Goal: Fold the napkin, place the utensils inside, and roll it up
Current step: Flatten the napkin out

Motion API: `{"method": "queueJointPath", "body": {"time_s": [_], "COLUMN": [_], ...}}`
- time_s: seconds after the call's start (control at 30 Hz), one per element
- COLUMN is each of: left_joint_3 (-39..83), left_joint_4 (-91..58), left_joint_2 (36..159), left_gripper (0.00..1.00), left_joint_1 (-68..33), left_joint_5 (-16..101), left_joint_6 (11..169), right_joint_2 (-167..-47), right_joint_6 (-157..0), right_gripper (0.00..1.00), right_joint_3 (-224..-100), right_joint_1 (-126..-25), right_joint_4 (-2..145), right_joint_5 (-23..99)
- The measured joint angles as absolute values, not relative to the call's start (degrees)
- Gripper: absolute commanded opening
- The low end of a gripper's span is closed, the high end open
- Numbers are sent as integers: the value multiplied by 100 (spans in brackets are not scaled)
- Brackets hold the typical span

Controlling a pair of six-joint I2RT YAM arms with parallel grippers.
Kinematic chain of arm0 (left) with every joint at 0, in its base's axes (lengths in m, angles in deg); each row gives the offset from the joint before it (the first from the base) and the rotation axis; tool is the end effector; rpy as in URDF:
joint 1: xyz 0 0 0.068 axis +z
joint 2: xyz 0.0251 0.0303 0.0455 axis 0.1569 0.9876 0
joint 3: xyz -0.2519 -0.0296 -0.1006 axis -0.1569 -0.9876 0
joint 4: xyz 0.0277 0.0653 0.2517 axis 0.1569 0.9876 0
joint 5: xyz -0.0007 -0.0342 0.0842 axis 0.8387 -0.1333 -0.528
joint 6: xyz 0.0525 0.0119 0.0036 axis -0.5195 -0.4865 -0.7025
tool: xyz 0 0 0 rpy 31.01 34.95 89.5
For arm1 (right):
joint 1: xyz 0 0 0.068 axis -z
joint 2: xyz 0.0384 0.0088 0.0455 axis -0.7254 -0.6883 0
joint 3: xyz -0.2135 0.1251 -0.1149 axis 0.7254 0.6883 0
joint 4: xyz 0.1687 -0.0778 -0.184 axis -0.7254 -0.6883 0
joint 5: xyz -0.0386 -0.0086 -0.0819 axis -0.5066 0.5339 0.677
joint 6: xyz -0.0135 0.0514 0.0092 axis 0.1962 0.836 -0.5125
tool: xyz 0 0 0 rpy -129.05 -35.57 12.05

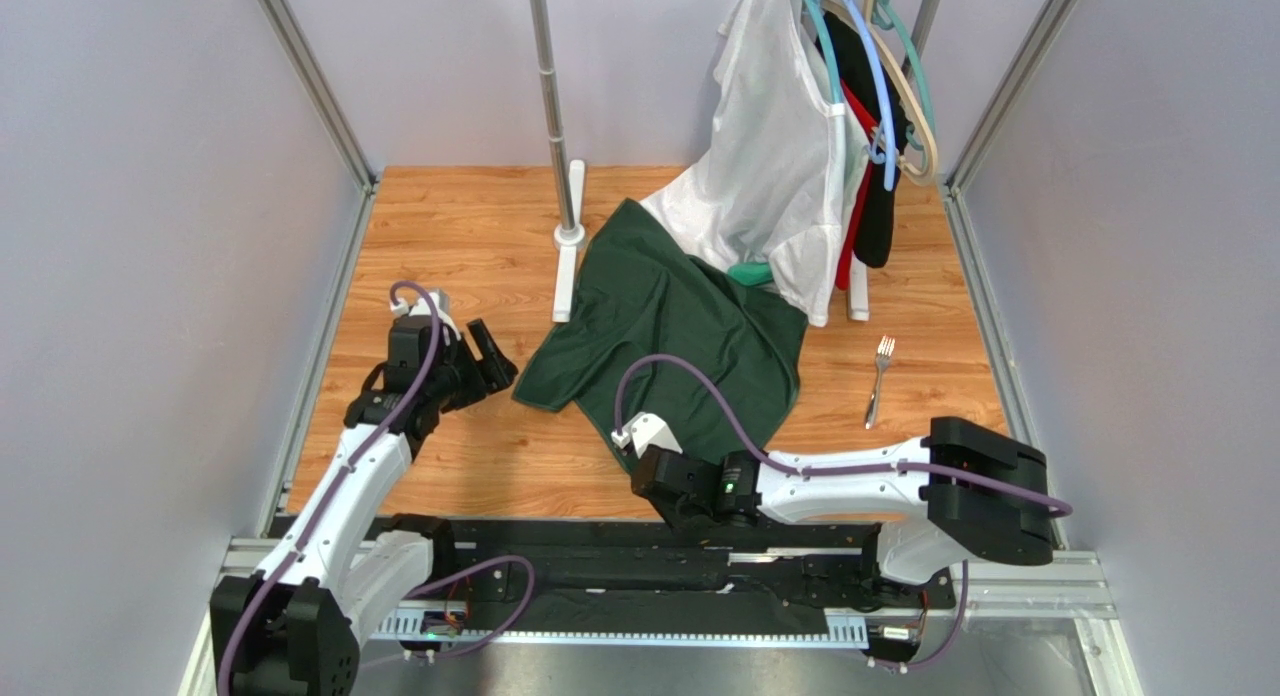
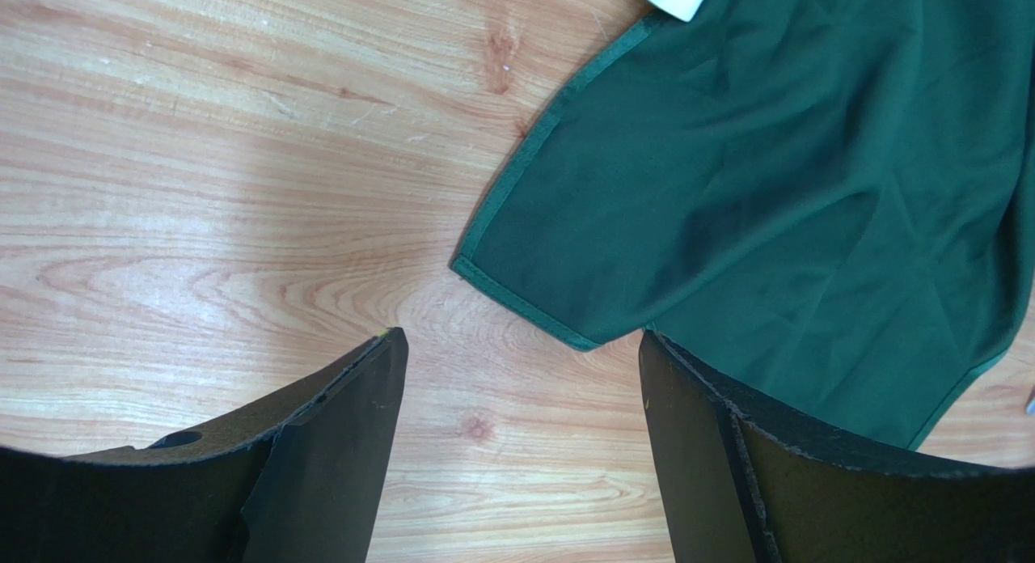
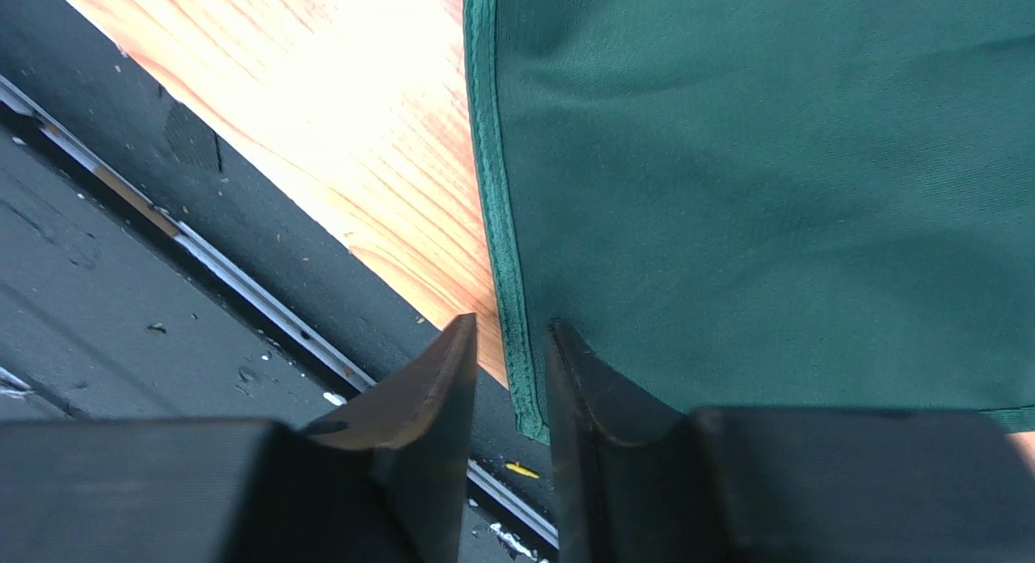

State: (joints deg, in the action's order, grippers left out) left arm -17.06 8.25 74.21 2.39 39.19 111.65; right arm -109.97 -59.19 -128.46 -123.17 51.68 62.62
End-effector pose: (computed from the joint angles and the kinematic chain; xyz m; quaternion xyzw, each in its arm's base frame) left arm 0.1885 -0.0250 0.2260 -0.1913 0.8904 -0.1773 0.3732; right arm 0.0711 0.2558 0.1605 -0.3787 0.8838 0.0959 0.2576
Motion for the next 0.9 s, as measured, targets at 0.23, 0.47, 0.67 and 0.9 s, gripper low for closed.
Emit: {"method": "queueJointPath", "body": {"time_s": [0.23, 0.47, 0.67, 0.9], "left_joint_3": [-1744, -1744, -1741, -1682], "left_joint_4": [772, 768, 763, 659], "left_joint_2": [7816, 8433, 8920, 9204], "left_gripper": [77, 76, 72, 60], "left_joint_1": [86, -202, -394, -484], "left_joint_5": [3831, 3715, 3643, 3525], "left_joint_6": [11167, 11156, 11141, 11126], "right_joint_2": [-11025, -10994, -10837, -10546], "right_joint_6": [-5895, -5804, -5662, -5454], "right_gripper": [20, 10, 1, 1], "right_joint_3": [-12842, -12722, -12575, -12339], "right_joint_1": [-12319, -12319, -12319, -12321], "right_joint_4": [5152, 5155, 5159, 5113], "right_joint_5": [6220, 6188, 6179, 6161]}}
